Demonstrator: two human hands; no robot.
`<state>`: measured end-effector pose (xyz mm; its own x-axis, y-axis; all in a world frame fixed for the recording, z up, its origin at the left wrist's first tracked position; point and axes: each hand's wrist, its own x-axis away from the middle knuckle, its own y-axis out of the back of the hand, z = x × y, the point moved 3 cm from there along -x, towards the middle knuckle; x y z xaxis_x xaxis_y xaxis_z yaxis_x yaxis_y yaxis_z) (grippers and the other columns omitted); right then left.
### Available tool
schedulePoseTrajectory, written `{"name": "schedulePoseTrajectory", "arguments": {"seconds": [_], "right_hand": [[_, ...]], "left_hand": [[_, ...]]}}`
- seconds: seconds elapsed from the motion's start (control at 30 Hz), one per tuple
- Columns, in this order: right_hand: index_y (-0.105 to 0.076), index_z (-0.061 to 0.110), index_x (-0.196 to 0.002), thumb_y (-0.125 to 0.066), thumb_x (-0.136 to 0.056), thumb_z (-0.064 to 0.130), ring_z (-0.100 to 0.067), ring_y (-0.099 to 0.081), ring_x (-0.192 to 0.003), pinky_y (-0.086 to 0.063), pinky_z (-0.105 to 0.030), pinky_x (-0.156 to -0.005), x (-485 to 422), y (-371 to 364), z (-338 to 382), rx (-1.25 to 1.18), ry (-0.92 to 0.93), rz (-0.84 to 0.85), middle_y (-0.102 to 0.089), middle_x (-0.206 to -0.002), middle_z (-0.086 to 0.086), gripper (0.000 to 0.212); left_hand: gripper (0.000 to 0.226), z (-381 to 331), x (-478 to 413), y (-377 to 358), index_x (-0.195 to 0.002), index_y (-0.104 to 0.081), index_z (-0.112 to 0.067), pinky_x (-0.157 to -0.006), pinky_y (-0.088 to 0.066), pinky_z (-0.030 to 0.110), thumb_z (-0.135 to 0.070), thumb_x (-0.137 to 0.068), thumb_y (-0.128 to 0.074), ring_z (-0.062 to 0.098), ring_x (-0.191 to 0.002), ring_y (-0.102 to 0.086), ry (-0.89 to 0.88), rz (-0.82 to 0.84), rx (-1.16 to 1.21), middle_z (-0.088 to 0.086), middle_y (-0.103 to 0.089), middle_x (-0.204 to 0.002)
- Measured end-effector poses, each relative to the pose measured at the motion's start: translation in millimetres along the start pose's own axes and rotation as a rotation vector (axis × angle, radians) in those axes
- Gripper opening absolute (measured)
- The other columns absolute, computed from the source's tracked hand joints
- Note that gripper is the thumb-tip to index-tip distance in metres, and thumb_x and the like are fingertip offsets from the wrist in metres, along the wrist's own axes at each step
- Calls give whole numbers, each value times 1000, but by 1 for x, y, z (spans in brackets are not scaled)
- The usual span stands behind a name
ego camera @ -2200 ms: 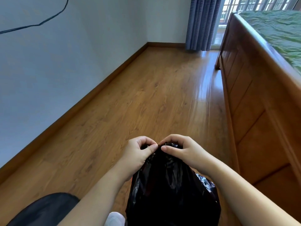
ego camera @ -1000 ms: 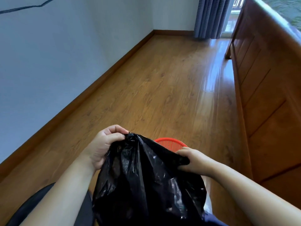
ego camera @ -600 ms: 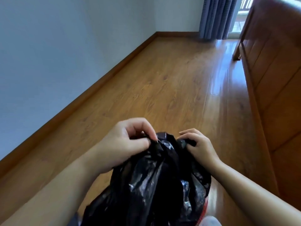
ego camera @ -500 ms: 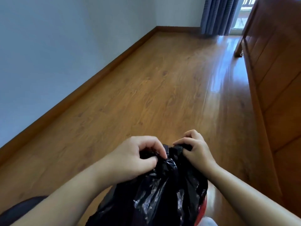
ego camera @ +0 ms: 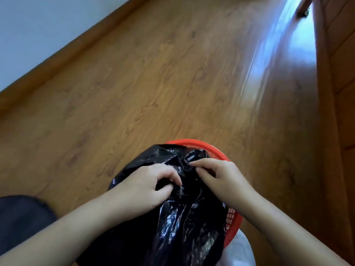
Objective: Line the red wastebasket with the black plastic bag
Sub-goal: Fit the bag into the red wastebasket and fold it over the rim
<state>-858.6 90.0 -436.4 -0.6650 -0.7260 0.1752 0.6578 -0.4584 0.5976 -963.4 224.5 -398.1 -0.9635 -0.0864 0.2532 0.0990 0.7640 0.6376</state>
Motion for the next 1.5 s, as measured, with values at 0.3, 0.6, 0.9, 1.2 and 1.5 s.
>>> {"name": "schedulePoseTrajectory", "arguments": {"seconds": [0.3,0.6,0.9,1.2,1.5], "right_hand": [[-25,23,-142,-35,-95,40,-17,-26,-136,-19,-27,-109,-20,-54,-44,82,-290,370,-29,-150,-1,50],[-42,24,-133,-45,-90,41,-1,-25,-132,-20,-4,-97,1,-27,-9,-8,-25,102,-38,-142,5,47],[-43,32,-125,-63,-63,57,3,-38,-123,-33,-26,-105,27,-44,15,-237,-57,35,-46,-131,12,70],[-67,21,-74,-65,-80,7,-8,-53,-112,-50,-44,-86,16,-7,-1,-357,-46,-315,-57,-103,12,15],[-65,22,-75,-62,-83,6,-15,-64,-72,-55,-35,-68,-2,26,-20,-288,-91,-379,-68,-74,2,18]], "left_hand": [[22,7,11,-7,-85,-62,-34,-78,-38,8,-13,-87,-55,4,-91,-58,83,-21,71,-15,-63,-89],[25,38,21,-2,-79,-61,-29,-74,-41,6,-4,-82,-63,-2,-83,-60,100,-196,192,-22,-62,-94],[21,17,-10,-5,-76,-58,-13,-65,-48,15,7,-80,-60,6,-67,-59,60,-368,666,3,-62,-74],[33,8,-23,-9,-93,-57,-18,-83,-48,31,-2,-69,-74,13,-85,-61,50,-251,684,6,-65,-93],[22,34,-18,1,-78,-56,-11,-61,-50,14,10,-76,-59,4,-63,-61,91,-335,768,-3,-66,-69]]}}
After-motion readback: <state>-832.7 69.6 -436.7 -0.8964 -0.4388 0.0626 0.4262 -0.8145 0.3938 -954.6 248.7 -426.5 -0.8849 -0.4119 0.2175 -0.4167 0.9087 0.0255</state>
